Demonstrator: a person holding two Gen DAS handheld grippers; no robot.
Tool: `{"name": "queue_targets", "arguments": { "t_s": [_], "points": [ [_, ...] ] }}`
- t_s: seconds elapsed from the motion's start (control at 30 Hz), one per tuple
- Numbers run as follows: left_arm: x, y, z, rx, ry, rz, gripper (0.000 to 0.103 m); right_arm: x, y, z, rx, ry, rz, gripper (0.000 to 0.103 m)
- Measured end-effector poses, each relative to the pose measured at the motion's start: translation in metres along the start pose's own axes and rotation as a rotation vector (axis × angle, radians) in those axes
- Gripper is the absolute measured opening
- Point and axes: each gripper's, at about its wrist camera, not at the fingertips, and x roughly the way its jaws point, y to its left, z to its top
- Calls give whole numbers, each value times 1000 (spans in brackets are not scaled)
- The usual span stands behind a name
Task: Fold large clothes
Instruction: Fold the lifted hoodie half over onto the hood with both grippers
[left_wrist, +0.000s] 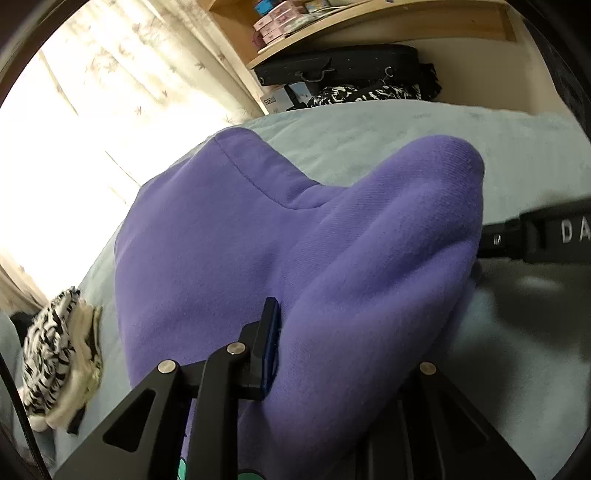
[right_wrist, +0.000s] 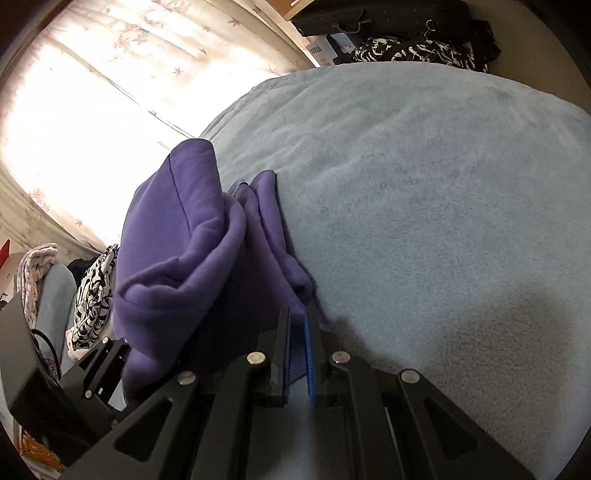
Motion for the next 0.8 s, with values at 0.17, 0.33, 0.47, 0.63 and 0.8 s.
{"name": "queue_targets", "arguments": {
  "t_s": [0.17,0.33,0.47,0.63,0.8],
  "points": [
    [-1,10,4,-20,8,-54,20,-14,7,19,-26,8,7,7],
    [-2,24,9,-82,26,-152,31,-36,19,45,-76,-11,77,40],
    [-2,24,10,-86,30,-179,37,-42,34,59,-86,33,211,43],
    [-5,29,11,-122,34,-243,52,-29,46,68,-97,108,255,43],
    [-12,32,11,-122,20,-310,74,-8,42,66,-91,185,229,43]
  ]
}}
